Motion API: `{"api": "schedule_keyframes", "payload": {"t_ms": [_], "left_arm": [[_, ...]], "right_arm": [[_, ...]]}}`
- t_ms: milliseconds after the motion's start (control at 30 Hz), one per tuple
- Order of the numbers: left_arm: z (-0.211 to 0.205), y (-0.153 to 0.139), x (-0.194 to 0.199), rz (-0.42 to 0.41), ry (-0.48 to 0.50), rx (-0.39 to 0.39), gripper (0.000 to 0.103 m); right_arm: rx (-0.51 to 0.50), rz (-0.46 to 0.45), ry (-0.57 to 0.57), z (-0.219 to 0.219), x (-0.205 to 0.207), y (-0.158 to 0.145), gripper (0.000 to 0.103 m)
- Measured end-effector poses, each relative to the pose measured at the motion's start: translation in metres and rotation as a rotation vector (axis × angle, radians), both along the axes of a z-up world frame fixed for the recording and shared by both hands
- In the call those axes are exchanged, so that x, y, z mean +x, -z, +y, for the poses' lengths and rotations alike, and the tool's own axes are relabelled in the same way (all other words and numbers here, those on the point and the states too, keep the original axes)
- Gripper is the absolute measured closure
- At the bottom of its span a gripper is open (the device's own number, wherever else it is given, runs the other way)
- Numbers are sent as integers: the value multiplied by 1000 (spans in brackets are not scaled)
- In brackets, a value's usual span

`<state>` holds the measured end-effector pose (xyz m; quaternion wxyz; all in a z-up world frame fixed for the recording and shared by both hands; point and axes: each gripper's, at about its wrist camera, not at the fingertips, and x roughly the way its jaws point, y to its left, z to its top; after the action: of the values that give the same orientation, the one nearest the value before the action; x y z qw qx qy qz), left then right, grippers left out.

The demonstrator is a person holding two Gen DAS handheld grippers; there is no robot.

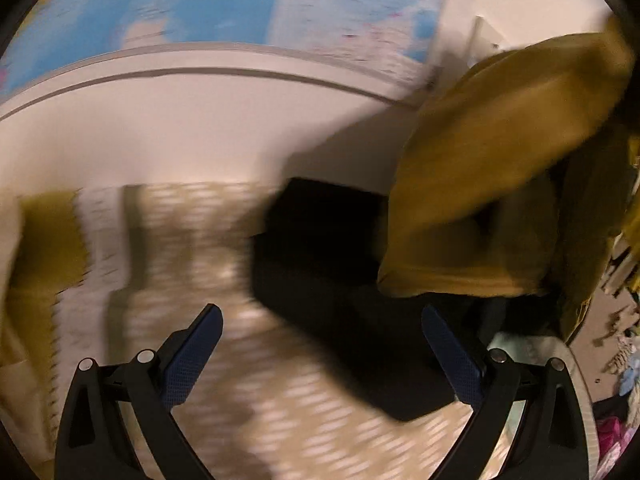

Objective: Fold large clothes
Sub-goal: 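Lift the brown jacket up off the bed with both grippers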

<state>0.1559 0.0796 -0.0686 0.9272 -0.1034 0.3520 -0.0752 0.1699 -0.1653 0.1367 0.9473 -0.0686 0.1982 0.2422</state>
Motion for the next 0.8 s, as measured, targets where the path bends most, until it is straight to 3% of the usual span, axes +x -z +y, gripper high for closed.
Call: {"api": "schedule_keyframes", "payload": {"t_ms": [167,233,300,367,433,500,567,733,800], "left_arm": [[-36,-15,6,-113,125,-78,7],[-58,-25,5,-196,189,-38,7],[-70,-26,19,-212,185,6,7],[-70,-27,37,-198,181,-30,32],[-69,-28,54,-155,209,-70,102],[-69,-37,63,-146,232,-86,101],[-76,-60,57,-220,254,-40,102],[-101,-158,21,-461,314,41,103],[-103,-197,2,-540,308,31,103]], "right_arm": [[79,-15,53,-66,-12,-32,97],[113,-9,57,-84,-15,-36,97],[123,-14,60,-99,-20,-42,97],[138,-14,56,-111,-24,-47,97],[150,-20,66,-122,-32,-52,97],[164,-30,87,-139,-40,-60,98],[175,-61,118,-156,-53,-72,98],[207,-190,168,-193,-111,-125,98],[214,-272,177,-204,-147,-154,98]]}}
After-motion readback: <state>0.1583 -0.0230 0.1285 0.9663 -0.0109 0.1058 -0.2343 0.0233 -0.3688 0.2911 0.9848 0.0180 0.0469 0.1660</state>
